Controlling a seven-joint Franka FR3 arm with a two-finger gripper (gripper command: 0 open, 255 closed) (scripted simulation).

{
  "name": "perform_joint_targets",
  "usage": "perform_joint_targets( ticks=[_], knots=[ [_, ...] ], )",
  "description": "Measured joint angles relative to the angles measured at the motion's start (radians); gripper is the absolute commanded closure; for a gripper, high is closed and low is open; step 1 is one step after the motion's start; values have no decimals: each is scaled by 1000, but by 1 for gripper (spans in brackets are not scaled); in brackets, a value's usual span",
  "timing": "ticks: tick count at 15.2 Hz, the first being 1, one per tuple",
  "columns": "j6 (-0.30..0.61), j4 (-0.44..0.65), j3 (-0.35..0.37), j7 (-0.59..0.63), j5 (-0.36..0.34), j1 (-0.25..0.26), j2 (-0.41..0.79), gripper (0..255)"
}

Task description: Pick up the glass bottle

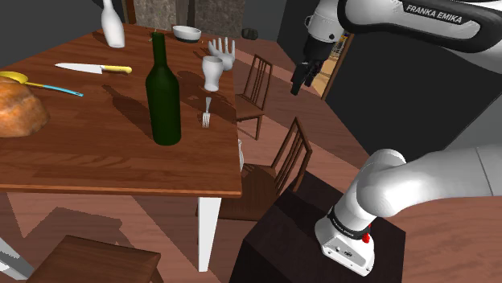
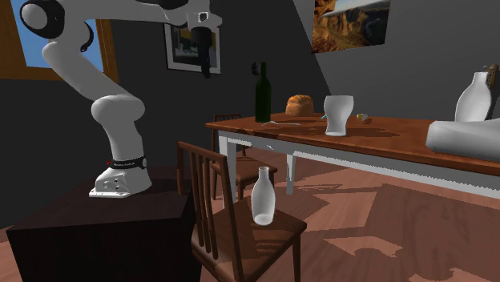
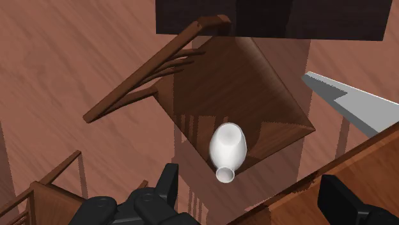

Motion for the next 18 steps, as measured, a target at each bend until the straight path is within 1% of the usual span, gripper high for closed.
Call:
perform_joint_targets(
  ticks=[2, 4, 9, 11, 14, 18],
  knots=[
    [15, -15, -2, 1, 0, 0, 1, 0],
    [72, -48, -12, -2, -1, -2, 23, 0],
    [240, -116, -28, 6, 4, 1, 121, 0],
    [324, -159, -35, 9, 6, 2, 163, 0],
    [431, -193, -52, 2, 7, -1, 232, 0],
    [570, -205, -71, -7, 18, 2, 357, 0]
  ],
)
